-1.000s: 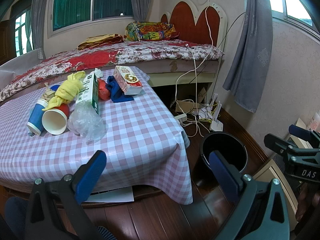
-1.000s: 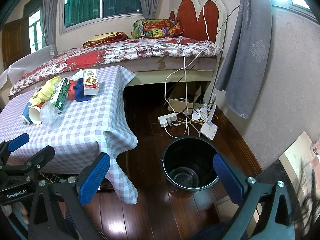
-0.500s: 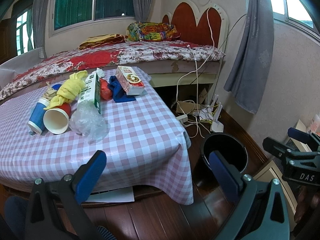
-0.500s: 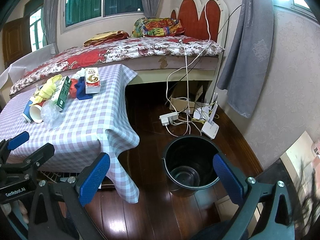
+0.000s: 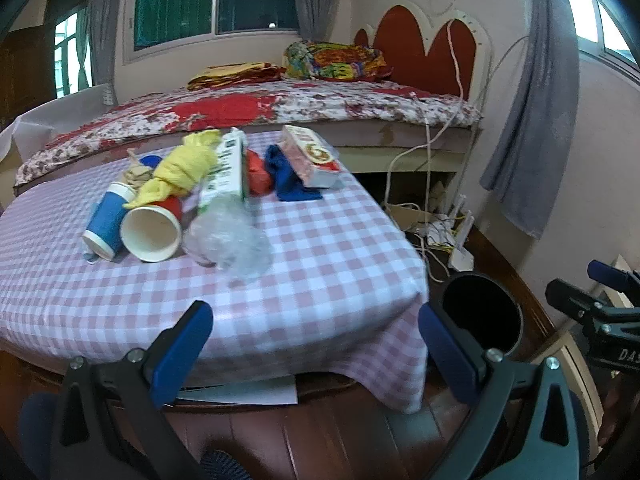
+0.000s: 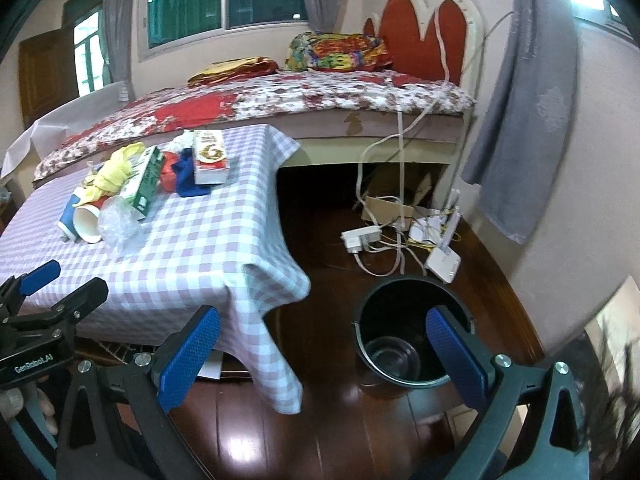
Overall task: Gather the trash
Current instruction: 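Grasp the yellow cloth with the left tool while the right tool grasps the milk carton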
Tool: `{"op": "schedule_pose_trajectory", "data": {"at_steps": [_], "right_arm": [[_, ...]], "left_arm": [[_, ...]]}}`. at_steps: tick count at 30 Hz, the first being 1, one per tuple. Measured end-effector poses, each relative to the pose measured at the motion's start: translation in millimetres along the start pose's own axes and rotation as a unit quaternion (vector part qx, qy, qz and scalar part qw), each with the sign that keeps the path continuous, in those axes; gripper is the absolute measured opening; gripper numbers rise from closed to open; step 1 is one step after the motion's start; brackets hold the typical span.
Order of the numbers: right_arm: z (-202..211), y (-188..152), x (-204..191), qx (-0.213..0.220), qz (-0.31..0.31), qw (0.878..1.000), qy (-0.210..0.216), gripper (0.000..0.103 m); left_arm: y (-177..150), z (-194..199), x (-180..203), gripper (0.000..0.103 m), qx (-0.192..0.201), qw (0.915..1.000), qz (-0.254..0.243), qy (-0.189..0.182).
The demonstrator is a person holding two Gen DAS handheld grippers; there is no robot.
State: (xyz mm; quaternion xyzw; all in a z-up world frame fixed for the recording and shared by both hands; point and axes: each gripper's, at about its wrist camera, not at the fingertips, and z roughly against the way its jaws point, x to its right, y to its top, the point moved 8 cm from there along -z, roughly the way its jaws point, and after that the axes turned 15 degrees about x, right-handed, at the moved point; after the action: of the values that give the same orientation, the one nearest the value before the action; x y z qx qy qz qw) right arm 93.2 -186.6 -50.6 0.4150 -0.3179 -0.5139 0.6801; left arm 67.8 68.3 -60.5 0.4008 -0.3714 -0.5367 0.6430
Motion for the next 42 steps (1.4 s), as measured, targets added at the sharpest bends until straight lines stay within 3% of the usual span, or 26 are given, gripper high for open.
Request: {"op": "schedule_pose_trajectory", "data": {"at_steps": [7, 18, 20, 23, 35, 42], "right_arm": [[-20.7, 10.7, -28.3, 0.006, 0.004, 0.999, 0.039, 0.103], [-72.1, 42.2, -76.0, 0.012, 0.017, 0.995, 0.096, 0.103], [-86.5, 52.0, -83.6, 0.015, 0.019, 0.995, 0.101, 0.103], [-112.3, 66.8, -96.9, 0.014, 0.017, 0.993, 0.115, 0.103], [-203.4, 92.8, -137.5, -0.003, 0.015, 0.987, 0.159, 0.080], [-242.9, 98.1, -144.7, -0.015, -0.004, 0.984, 0.176, 0.079]], "left_arm": [[3.6, -14.1, -37.1, 0.103, -0.003, 0.9999, 0.001, 0.012], [36.6, -49.4, -116.4, 0.102, 0.003, 0.9979, 0.058, 0.028], [41.8, -60.0, -125.4, 0.089, 0.002, 0.9977, 0.060, 0.031], [54.7, -72.2, -139.4, 0.087, 0.018, 0.9974, 0.051, 0.048], [71.2, -118.9, -150.7, 0.079, 0.021, 0.9978, 0.043, 0.045], [69.4, -139.6, -148.6, 0.077, 0.001, 0.9987, 0.022, 0.045]]}}
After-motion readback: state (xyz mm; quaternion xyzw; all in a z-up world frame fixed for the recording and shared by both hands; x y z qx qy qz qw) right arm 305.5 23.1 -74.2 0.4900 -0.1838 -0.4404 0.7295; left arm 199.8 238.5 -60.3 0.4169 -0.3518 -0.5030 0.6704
